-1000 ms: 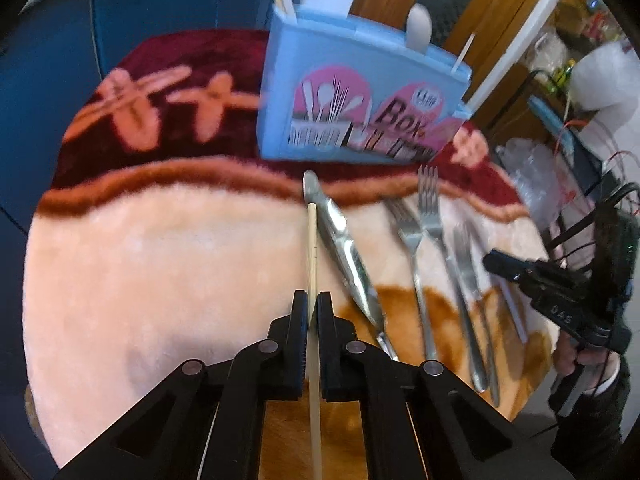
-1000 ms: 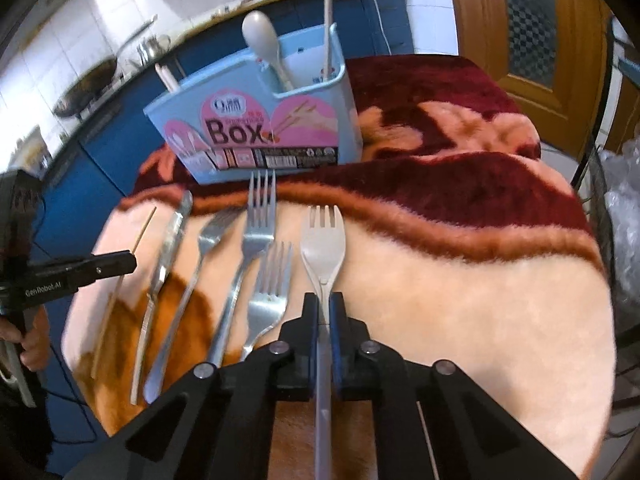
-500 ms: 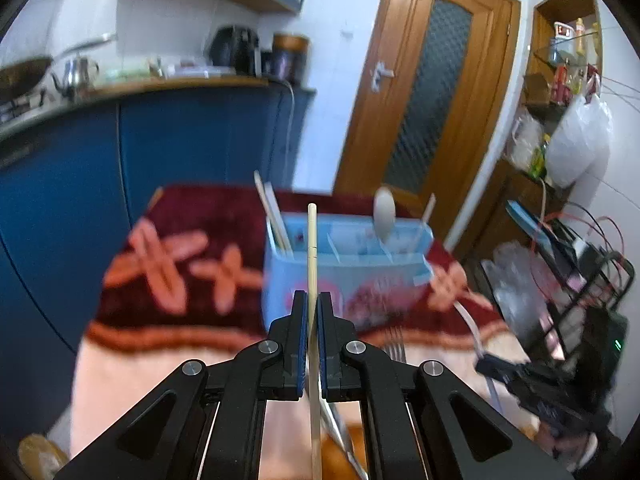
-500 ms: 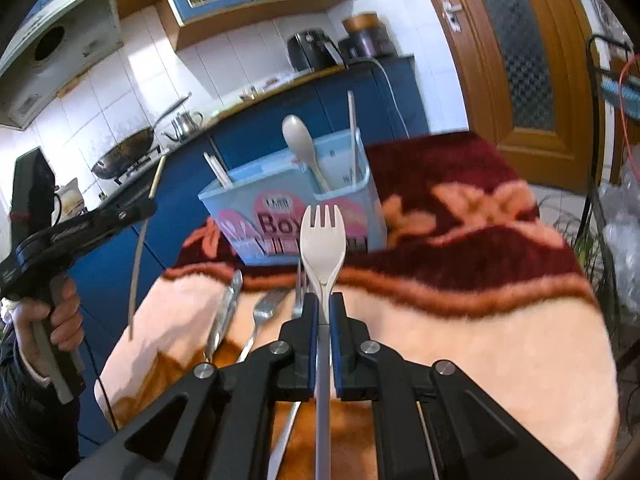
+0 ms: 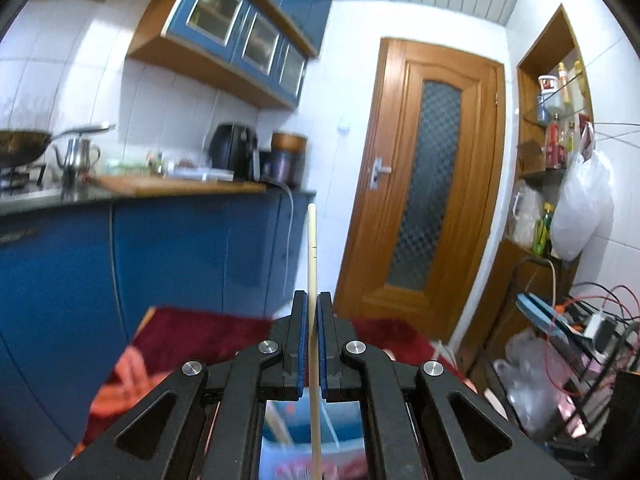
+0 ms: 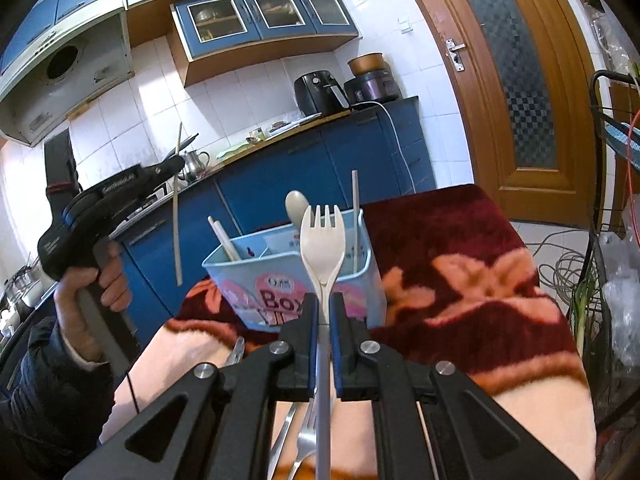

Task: Organize utensils
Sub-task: 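Lift the chopstick with left and the white fork with right toward the holder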

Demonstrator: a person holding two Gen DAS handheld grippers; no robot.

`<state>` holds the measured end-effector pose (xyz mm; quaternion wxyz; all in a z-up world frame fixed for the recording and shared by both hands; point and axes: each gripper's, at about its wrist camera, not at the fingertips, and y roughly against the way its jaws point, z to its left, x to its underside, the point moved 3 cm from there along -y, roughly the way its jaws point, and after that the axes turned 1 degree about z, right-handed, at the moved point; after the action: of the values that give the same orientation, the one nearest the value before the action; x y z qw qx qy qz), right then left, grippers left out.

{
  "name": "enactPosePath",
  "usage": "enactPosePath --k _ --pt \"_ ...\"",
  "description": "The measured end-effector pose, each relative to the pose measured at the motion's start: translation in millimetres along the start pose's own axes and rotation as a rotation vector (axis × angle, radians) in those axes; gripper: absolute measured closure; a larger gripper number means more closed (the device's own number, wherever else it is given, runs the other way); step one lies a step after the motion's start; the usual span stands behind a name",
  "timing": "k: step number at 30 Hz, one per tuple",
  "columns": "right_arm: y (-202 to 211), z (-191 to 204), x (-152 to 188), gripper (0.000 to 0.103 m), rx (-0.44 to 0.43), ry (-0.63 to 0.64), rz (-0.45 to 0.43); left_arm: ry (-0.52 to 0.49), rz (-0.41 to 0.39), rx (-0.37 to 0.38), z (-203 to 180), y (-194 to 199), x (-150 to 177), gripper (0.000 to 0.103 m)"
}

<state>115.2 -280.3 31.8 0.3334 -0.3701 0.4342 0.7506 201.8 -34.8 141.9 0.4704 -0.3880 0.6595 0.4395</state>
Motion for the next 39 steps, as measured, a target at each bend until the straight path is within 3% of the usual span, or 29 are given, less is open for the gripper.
enactPosePath --k 4,15,22,30,39 --pt "-9 -4 -11 0.095 0.004 -0.003 -0.013 0.008 -0.057 -0.038 2 -18 -6 0.099" --pt "-32 8 -46 0.095 0.011 0.045 -0.088 0.048 -0.116 -0.149 30 -50 13 0.099" --pt "-60 17 -71 0.095 0.012 0.075 -0.172 0.039 -0.105 -0.150 34 -54 30 0.099" --pt "-95 19 -76 0.095 0.025 0.111 -0.247 0.045 -0.076 -0.129 35 -59 41 0.099" --pt "-111 6 -57 0.095 0.043 0.136 -0.186 0.033 -0.052 -0.127 32 -59 49 0.099"
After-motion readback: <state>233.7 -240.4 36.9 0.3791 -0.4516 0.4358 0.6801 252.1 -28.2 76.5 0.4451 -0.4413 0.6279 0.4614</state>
